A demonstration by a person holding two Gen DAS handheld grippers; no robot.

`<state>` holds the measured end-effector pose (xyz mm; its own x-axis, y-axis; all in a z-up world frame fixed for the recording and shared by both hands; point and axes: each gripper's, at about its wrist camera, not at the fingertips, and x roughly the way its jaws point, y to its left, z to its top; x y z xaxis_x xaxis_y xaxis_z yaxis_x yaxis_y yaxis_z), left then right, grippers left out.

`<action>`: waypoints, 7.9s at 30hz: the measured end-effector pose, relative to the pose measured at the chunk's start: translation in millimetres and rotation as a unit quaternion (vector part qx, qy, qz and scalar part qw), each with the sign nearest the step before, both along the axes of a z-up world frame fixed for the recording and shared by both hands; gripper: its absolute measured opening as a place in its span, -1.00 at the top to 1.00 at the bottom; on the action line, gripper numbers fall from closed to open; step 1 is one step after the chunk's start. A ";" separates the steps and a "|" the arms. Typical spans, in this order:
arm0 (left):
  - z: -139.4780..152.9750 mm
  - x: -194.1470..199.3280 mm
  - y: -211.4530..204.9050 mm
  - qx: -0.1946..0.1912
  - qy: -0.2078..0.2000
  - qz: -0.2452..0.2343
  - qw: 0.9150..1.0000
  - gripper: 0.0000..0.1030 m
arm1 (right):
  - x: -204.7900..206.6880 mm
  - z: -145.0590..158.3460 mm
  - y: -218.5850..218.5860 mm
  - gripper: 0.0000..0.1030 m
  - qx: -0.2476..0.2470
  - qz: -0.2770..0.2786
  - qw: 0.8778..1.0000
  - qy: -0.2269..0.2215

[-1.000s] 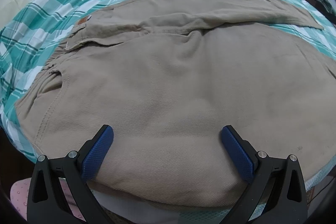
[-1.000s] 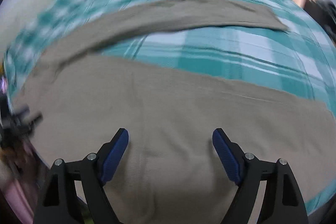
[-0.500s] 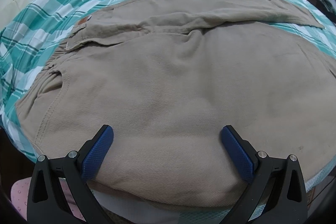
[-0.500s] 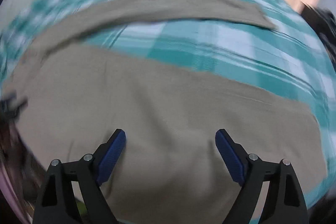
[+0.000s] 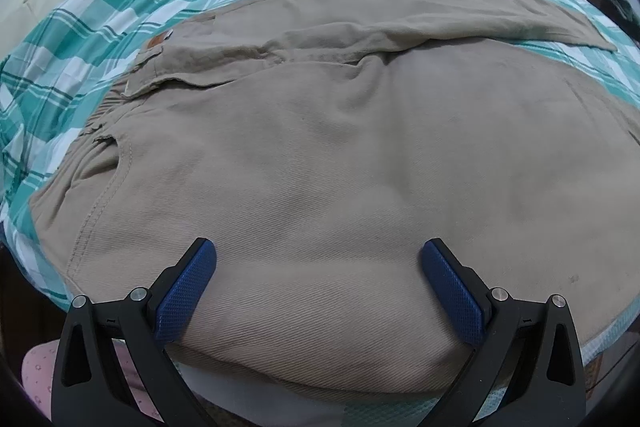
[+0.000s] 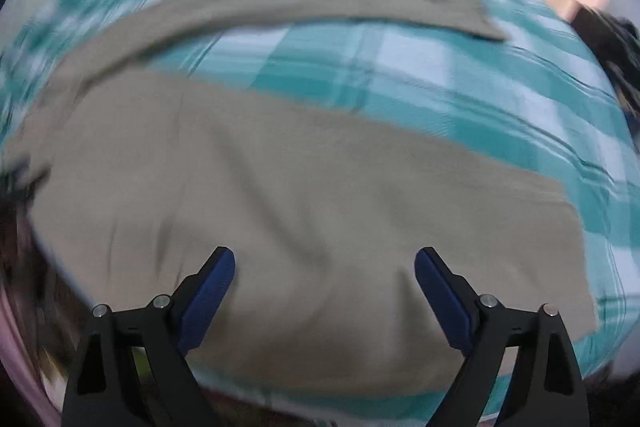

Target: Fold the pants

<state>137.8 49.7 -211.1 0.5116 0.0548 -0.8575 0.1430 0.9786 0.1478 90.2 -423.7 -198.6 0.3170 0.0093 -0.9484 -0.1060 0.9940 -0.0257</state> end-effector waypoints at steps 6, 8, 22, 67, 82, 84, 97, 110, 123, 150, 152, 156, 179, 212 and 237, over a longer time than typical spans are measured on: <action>-1.2 -0.3 -1.3 0.001 -0.002 -0.001 1.000 -0.99 | -16.3 -13.9 -82.2 -0.81 -0.115 -0.052 0.991 0.050; -1.0 -0.5 -0.5 0.001 -0.002 -0.001 1.000 -0.99 | -17.6 -4.6 -111.5 -0.80 -0.114 -0.087 0.989 0.046; -0.5 -0.3 0.7 0.004 -0.001 0.001 1.000 -0.99 | 18.0 -33.1 -72.8 -0.91 -0.095 -0.049 0.994 0.024; 1.2 -1.6 0.2 0.003 -0.010 0.002 1.000 -0.99 | 28.0 -44.0 42.9 -0.97 0.060 -0.088 0.994 -0.033; 95.4 106.4 -21.6 -0.090 -0.062 0.030 0.994 -0.99 | 26.1 -42.4 46.0 -1.00 0.048 -0.087 0.994 -0.041; 80.8 149.3 -22.2 -0.067 -0.059 0.049 0.995 -0.99 | 32.0 -40.5 45.1 -1.00 0.049 -0.080 0.995 -0.020; -19.7 174.9 -2.6 -0.031 -0.036 0.048 0.998 -0.99 | 172.4 28.8 -163.0 -0.84 0.217 -0.228 0.944 -0.094; -26.4 169.4 -1.8 -0.044 -0.052 0.051 0.996 -0.99 | 256.7 -48.0 -274.4 0.80 0.282 -0.447 0.835 -0.154; -26.2 172.7 -3.4 -0.033 -0.047 0.052 0.997 -0.99 | 90.2 115.5 -83.6 0.94 0.105 0.068 0.964 -0.236; 7.0 52.0 -35.8 -0.073 0.029 0.002 0.997 -0.99 | 38.9 -50.0 -20.2 -0.38 0.539 -0.344 0.769 -0.020; 0.7 52.6 -25.5 -0.105 0.030 0.018 0.994 -0.99 | 44.1 -54.9 -9.6 -0.38 0.572 -0.366 0.734 -0.014; -1.6 52.1 -26.6 -0.105 0.020 0.013 0.994 -0.99 | 61.0 -59.9 6.1 -0.38 0.555 -0.391 0.734 -0.002; -6.5 46.3 -25.1 -0.104 0.001 0.003 0.995 -0.99 | 39.5 -48.2 -1.1 0.90 0.376 -0.475 0.787 -0.118; 17.9 245.9 -8.2 -0.388 0.118 0.139 0.904 -0.74 | -128.5 171.4 -97.6 0.95 0.252 -0.251 0.860 -0.365; 26.3 20.2 2.2 -0.329 0.146 0.083 0.929 0.91 | -90.0 21.6 -209.3 0.96 0.168 -0.303 0.935 -0.071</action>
<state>158.0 51.9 -184.8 0.2836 -0.4730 -0.8342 -0.0777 0.8557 -0.5116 0.2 -632.9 -177.0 0.4832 0.0777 -0.8720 0.4606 0.8245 0.3287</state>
